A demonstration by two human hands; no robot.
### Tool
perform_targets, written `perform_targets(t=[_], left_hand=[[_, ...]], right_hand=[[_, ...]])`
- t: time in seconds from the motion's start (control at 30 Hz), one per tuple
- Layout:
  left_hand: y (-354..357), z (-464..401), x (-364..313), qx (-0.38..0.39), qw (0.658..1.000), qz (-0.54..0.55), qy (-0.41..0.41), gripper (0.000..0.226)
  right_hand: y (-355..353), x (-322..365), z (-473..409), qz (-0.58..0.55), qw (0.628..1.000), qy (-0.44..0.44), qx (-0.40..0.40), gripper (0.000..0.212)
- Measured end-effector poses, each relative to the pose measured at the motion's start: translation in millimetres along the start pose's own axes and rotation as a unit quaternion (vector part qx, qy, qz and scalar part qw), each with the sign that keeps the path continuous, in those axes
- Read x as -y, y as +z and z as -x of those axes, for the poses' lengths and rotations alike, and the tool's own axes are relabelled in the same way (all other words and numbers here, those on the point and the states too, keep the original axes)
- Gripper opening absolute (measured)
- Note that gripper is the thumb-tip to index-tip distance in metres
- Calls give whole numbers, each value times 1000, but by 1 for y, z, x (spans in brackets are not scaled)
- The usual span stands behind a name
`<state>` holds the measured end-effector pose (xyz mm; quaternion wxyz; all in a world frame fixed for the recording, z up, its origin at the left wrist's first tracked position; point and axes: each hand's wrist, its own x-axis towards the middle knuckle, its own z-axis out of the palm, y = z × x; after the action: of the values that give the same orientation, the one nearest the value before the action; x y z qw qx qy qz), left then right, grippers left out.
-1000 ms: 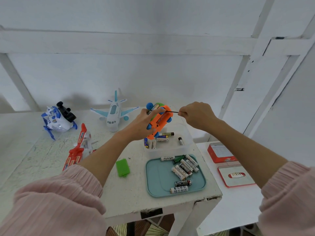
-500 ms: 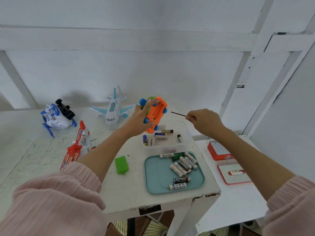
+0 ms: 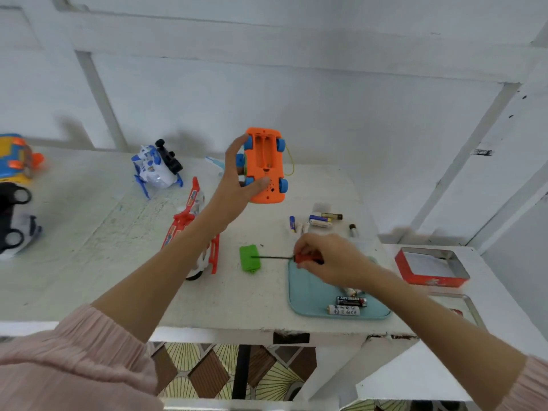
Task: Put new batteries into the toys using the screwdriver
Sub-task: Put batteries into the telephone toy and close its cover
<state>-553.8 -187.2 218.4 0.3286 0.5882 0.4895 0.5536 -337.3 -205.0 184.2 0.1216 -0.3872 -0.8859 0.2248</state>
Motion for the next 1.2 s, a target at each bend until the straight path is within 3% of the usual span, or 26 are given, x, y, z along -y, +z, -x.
perform_targets(t=[0.4,0.57,0.8,1.07,1.2], left_hand=[[-24,42,1,-23,999,-11,-38,73],[-23,47,1,-23,999,-3,-47,70],[-2,38,-1,-4,999,25,-32,68],[31,25,2,60,996,62,-37,68],[49,23,5,79,993,78,-38,69]], right_hand=[[59,25,-40,44,990,-107,80,21],[66,22,-44,53,989,-118,69,20],[30,11,-24,3,990,-141,-9,19],[-21,-31,39,53,998,19,19,17],[-18,-35,57,63,995,53,65,17]])
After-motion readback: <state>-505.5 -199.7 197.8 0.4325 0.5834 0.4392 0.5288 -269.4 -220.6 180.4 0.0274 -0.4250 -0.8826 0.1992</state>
